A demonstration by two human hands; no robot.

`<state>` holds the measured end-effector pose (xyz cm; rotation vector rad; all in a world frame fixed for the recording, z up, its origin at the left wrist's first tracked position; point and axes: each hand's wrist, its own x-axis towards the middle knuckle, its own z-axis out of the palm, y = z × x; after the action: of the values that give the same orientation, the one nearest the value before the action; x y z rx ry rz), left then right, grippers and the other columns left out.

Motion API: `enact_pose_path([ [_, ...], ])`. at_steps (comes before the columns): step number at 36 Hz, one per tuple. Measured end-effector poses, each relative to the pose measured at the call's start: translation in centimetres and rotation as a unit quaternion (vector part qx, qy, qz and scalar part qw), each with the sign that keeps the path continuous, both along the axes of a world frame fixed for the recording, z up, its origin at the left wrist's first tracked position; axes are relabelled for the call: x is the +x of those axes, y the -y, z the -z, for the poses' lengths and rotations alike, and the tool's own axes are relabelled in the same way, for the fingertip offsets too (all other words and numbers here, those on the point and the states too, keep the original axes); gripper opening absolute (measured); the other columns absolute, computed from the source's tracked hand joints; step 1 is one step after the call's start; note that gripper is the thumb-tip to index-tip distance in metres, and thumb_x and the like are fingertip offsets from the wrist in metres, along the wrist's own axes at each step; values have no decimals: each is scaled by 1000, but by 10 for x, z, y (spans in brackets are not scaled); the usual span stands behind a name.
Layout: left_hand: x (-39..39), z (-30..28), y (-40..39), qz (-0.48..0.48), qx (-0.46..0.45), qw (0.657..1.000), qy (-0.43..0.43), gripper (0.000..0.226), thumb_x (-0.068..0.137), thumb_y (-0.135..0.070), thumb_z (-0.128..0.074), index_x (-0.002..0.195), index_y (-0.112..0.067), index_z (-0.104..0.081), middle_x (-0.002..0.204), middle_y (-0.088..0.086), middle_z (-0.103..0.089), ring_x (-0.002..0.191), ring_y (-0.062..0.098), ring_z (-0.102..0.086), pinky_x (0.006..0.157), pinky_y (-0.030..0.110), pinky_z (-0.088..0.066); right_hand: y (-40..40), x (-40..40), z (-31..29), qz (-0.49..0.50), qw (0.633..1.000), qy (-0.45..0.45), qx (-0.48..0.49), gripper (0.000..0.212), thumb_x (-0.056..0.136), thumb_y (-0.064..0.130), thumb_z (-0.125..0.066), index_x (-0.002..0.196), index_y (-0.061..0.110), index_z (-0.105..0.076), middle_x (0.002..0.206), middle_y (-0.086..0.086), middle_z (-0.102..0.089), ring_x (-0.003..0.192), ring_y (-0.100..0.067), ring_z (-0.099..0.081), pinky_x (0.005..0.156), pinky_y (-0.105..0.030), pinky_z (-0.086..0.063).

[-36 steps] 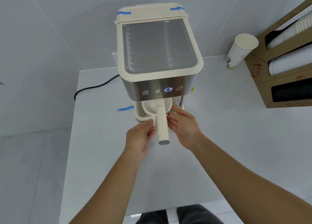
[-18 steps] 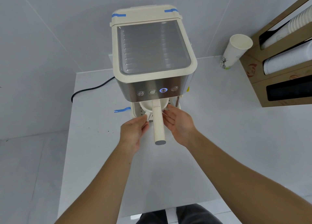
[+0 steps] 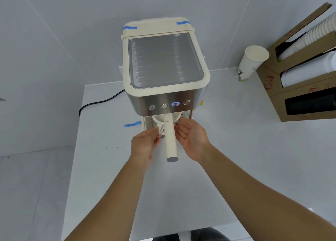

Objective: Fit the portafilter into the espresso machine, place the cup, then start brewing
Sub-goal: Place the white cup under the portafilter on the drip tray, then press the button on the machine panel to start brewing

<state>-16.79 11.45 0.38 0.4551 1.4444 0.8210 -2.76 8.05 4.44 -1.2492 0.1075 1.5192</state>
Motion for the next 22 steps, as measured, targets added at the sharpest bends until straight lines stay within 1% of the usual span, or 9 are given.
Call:
enact_pose_path([
  [2,0,-3,1,-4,-2,1000,3,20,86,-10,-71,102,0,-71,111,20,-72,106,29,-70,96,40,-56,0,0,-2,-1,1000,-2,4,39,95,14,-54,131,-1,-55,111,-12,-68,117,-27,-62,108,-40,-46],
  [4,-1,-6,2,-6,-5,1000,8,16,86,-10,-70,98,0,-71,111,21,-72,107,29,-70,96,39,-55,1,0,-3,-3,1000,1,4,39,95,13,-53,132,-1,-55,109,-11,-68,117,-27,-62,107,-40,-46],
  [6,-2,-11,4,-7,-6,1000,11,8,87,-8,-69,92,-2,-71,107,20,-72,103,28,-69,96,38,-55,2,1,-6,-8,1000,6,4,41,95,13,-54,133,-2,-54,117,-13,-66,118,-27,-61,107,-40,-46],
  [8,-4,-16,8,-4,-7,1000,13,6,88,-8,-68,87,-3,-70,99,16,-70,94,24,-68,92,34,-56,4,2,-8,-15,1000,10,4,42,95,13,-55,134,-2,-53,128,-16,-63,120,-28,-60,108,-40,-45],
  [11,-12,-21,15,7,-14,1000,17,8,89,-10,-68,90,-3,-71,97,14,-70,90,21,-67,84,30,-57,10,5,-13,-23,1000,13,8,41,95,13,-54,133,-3,-54,134,-18,-60,122,-29,-59,107,-39,-45],
  [13,-18,-24,22,13,-20,1000,16,9,89,-11,-67,93,-3,-71,97,13,-71,90,22,-68,83,31,-56,15,9,-17,-31,999,17,13,41,97,14,-51,134,-2,-55,135,-17,-59,123,-29,-58,108,-40,-44],
  [17,-32,-31,35,19,-11,1000,19,16,91,-14,-66,102,-2,-70,97,11,-74,92,23,-69,82,33,-56,25,17,-27,-54,998,29,30,37,98,15,-48,131,1,-58,131,-13,-63,119,-27,-61,107,-40,-45],
  [20,-39,-43,44,26,7,1000,12,13,92,-15,-65,98,-6,-71,100,11,-75,95,24,-70,82,34,-55,35,22,-39,-77,995,50,44,35,99,16,-46,128,3,-61,127,-11,-67,116,-25,-64,107,-41,-45],
  [22,-42,-51,49,47,27,999,-9,12,92,-15,-65,98,-8,-72,103,12,-75,98,26,-70,85,35,-54,43,25,-44,-99,991,79,53,33,99,16,-45,124,7,-65,123,-8,-70,115,-23,-65,107,-41,-45],
])
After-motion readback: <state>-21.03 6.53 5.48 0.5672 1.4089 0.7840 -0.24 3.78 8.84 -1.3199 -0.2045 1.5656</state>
